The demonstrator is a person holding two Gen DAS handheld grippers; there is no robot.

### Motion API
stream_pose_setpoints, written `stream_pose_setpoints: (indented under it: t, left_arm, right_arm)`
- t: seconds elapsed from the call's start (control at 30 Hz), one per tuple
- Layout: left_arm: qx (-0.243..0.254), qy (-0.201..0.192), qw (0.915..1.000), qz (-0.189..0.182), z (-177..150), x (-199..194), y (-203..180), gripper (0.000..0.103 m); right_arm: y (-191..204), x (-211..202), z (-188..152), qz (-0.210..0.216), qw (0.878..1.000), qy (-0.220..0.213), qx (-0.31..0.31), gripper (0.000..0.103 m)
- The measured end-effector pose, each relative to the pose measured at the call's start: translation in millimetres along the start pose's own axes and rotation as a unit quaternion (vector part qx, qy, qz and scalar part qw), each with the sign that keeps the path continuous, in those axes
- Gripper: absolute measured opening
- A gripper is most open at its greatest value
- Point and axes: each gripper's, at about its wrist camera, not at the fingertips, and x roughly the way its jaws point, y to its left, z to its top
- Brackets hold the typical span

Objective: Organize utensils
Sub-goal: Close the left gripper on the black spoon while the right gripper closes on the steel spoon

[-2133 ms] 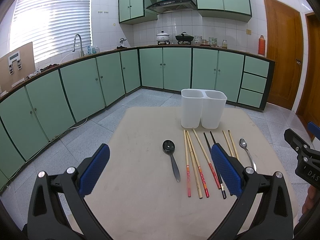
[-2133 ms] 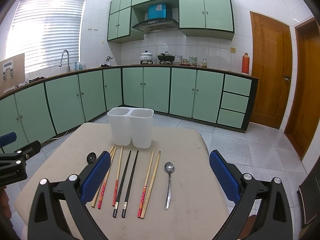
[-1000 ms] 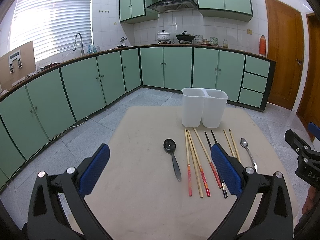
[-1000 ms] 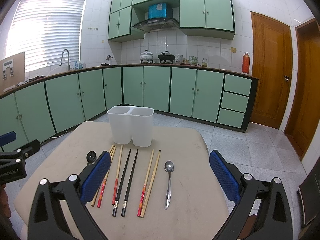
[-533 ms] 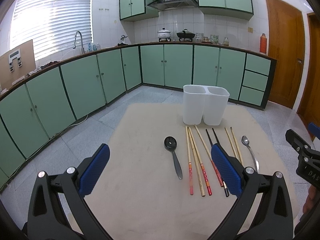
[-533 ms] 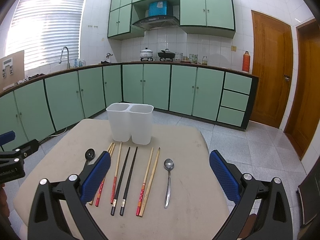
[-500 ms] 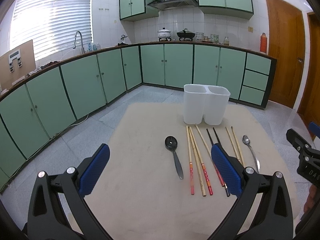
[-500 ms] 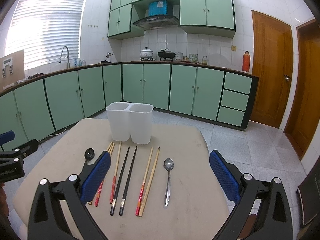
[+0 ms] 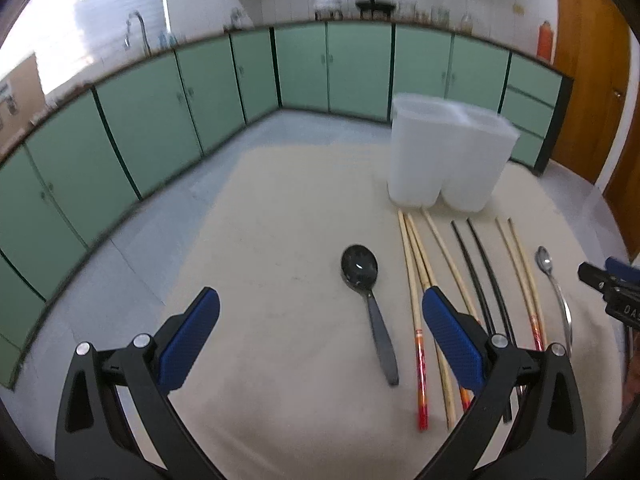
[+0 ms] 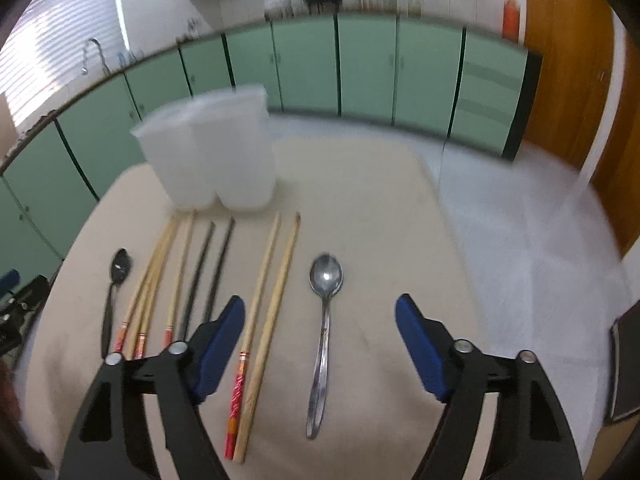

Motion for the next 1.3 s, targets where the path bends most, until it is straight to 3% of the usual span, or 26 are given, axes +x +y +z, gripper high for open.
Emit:
stream_pose_setpoints:
  t: [0.23,0.37,0.53,1.1,1.23,1.3]
  left_arm:
    - [-0.008,0.052,0.9986,0.004,11,48,-4,0.095]
    - [-0.008,0.084,0.9964,-0.001,15,70,-8,0.078]
    - [-0.014,0.102,0.9947,-0.002,19,82,-10,0.078]
    - [-0.020,0.136,0.9905,-0.003,36,109,-15,0.077]
    - [-0.021,0.138,0.9901,-0.014,42,111,-15,0.064]
    - [-0.017,0.138,0.9901,-0.021,43,111,-19,0.052]
  right_arm:
    - [-1,39,3,0.006,0.998,0.059,-0.029,0.060]
    - [-6,48,7,0.010,0.996,0.081,-0.027,0.057]
    - [-10,62,13,0.023,0.995,0.097,-0.018,0.056]
    - [-2,74,26,0.007,0.994,0.107,-0.017,0.050]
    - [-1,75,26,0.005,0.994,0.105,-0.017,0.047]
    - [2,75,26,0.003,0.994,0.105,-0.018,0.044]
